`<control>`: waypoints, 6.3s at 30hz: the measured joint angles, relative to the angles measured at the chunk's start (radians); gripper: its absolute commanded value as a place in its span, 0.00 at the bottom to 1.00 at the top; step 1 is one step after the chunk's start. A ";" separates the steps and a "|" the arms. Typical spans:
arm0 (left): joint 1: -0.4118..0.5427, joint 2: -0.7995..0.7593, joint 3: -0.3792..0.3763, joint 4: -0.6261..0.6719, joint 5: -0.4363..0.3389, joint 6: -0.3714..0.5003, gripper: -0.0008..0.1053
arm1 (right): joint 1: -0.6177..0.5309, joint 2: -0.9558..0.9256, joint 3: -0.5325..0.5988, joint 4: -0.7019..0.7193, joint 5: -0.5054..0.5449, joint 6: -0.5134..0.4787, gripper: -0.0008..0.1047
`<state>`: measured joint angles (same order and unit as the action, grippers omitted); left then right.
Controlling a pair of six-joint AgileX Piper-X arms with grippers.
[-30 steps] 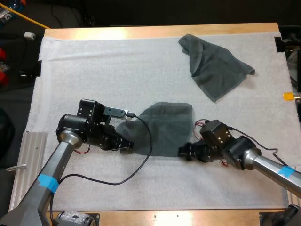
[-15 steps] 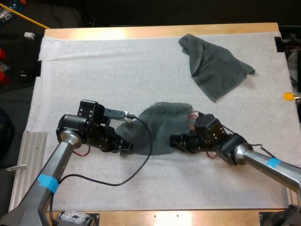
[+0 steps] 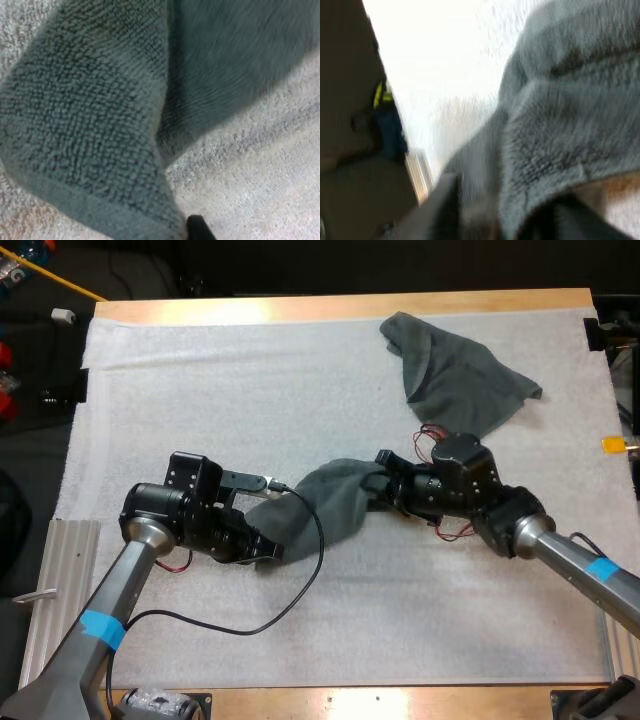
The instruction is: Pick towel from pile, fold and stack
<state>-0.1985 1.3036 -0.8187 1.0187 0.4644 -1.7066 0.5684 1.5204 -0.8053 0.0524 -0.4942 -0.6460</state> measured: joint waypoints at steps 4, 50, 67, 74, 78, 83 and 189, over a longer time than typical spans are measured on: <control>0.000 0.000 0.000 0.000 0.002 0.000 0.01 | 0.016 -0.006 0.000 0.021 -0.201 -0.117 0.94; 0.000 -0.279 -0.135 0.032 0.036 -0.010 0.01 | -0.022 -0.151 -0.002 0.670 -0.094 -0.719 0.71; 0.000 -0.213 -0.092 0.000 -0.032 0.006 0.01 | 0.113 -0.040 0.141 0.262 0.122 -0.368 0.38; 0.000 -0.176 -0.067 -0.002 -0.040 0.006 0.01 | 0.113 -0.002 0.141 0.106 0.078 -0.284 0.25; 0.000 -0.176 -0.057 -0.026 -0.040 0.015 0.01 | 0.113 -0.029 0.132 0.035 0.065 -0.249 0.01; 0.000 -0.176 -0.011 -0.055 -0.040 0.026 0.01 | 0.113 -0.059 0.086 0.010 0.126 -0.249 0.01; 0.000 -0.176 0.083 -0.049 0.107 0.029 0.01 | -0.019 0.115 -0.037 0.270 0.139 -0.261 0.01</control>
<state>-0.1985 1.1276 -0.7358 0.9698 0.5718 -1.6773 0.5497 1.6351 -0.8423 0.3224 -0.3556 -0.9070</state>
